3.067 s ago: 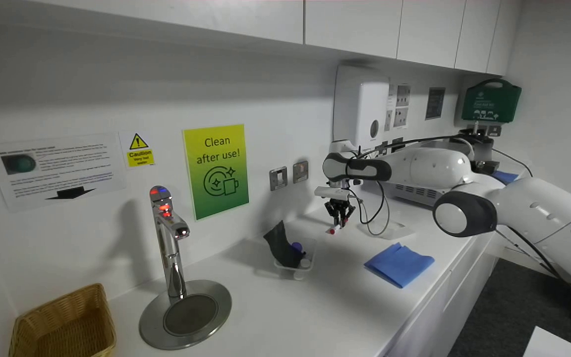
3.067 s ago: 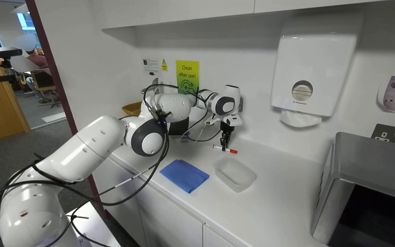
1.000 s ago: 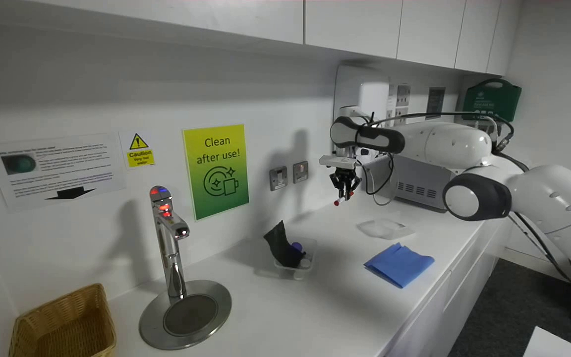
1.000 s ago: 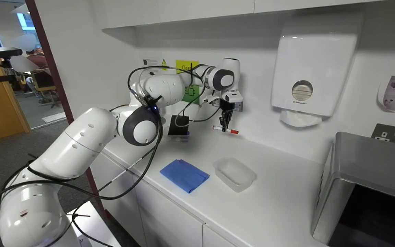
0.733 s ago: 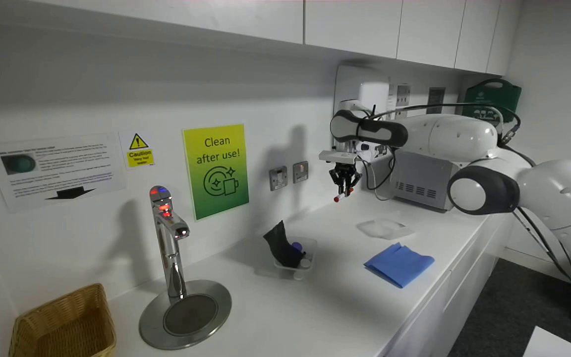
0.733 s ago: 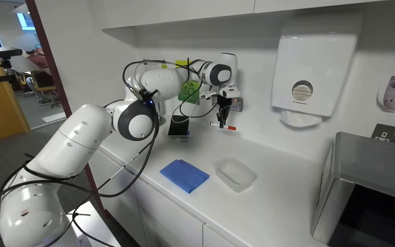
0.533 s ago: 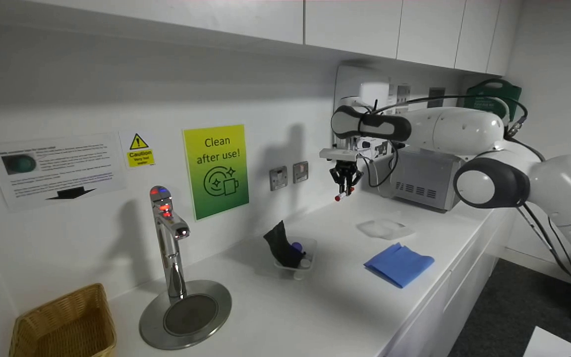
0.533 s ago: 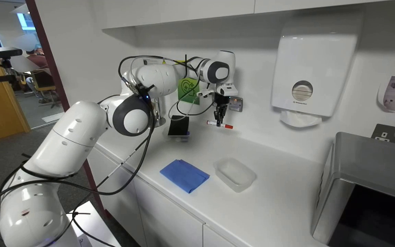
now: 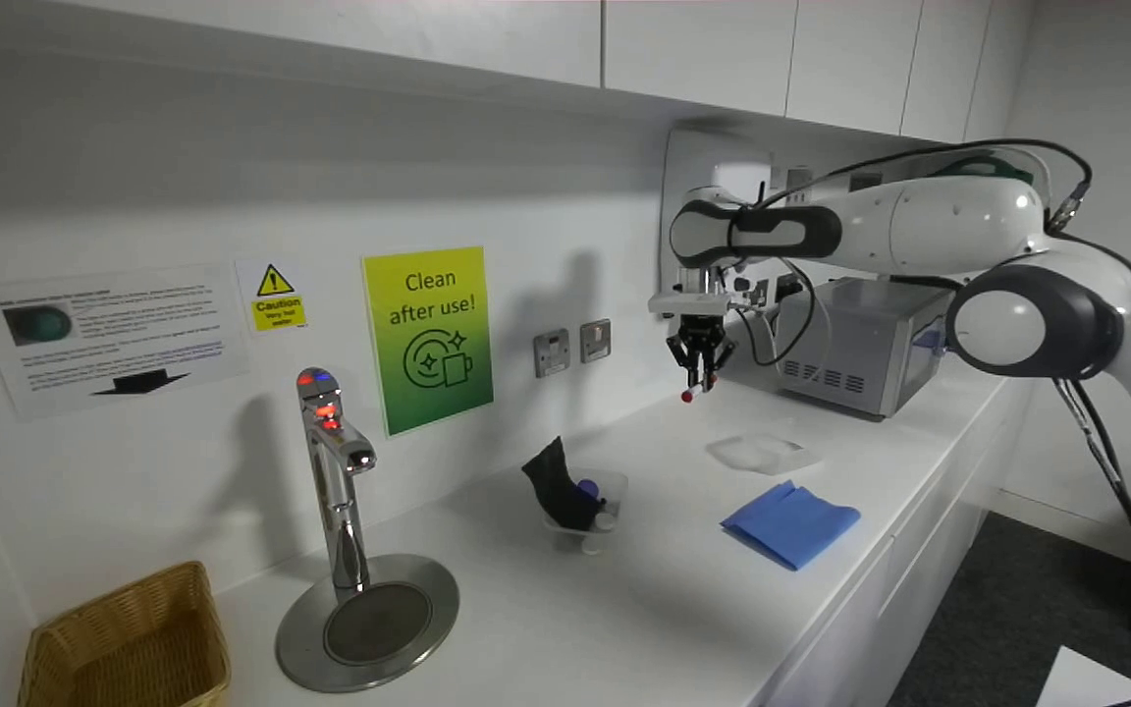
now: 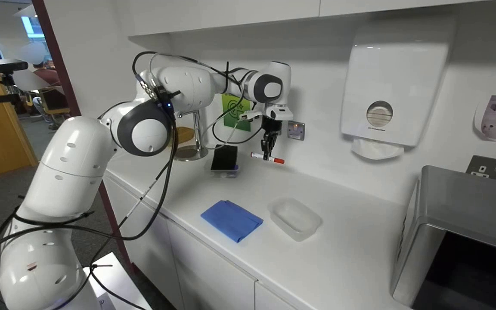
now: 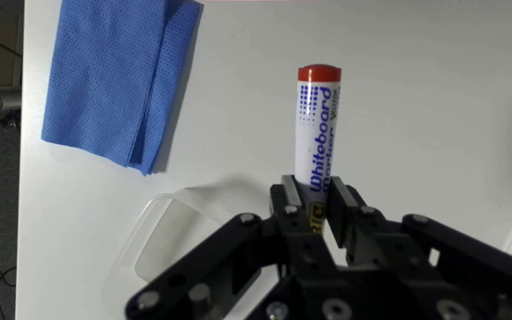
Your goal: Put the marker into the bowl
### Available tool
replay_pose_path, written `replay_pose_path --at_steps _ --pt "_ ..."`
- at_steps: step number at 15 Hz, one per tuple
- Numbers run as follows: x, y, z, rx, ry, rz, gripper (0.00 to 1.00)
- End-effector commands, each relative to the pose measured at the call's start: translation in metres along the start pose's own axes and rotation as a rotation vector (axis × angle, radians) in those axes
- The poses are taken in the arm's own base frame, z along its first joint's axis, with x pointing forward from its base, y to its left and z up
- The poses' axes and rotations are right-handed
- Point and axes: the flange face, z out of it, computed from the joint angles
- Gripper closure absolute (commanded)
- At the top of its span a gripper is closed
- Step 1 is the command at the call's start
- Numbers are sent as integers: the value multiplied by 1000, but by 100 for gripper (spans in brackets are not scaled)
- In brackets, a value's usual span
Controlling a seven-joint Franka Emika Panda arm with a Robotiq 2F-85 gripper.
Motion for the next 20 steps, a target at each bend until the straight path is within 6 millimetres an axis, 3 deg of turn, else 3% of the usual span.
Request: replay_pose_path --at_steps 1,7,12,16,20 --pt "-10 35 -5 10 0 -16 95" --pt "-3 80 30 -30 -65 154 95" --pt "28 123 65 -61 -55 438 95" --pt "52 148 50 0 -3 605 95" --pt "64 160 33 28 40 670 95"
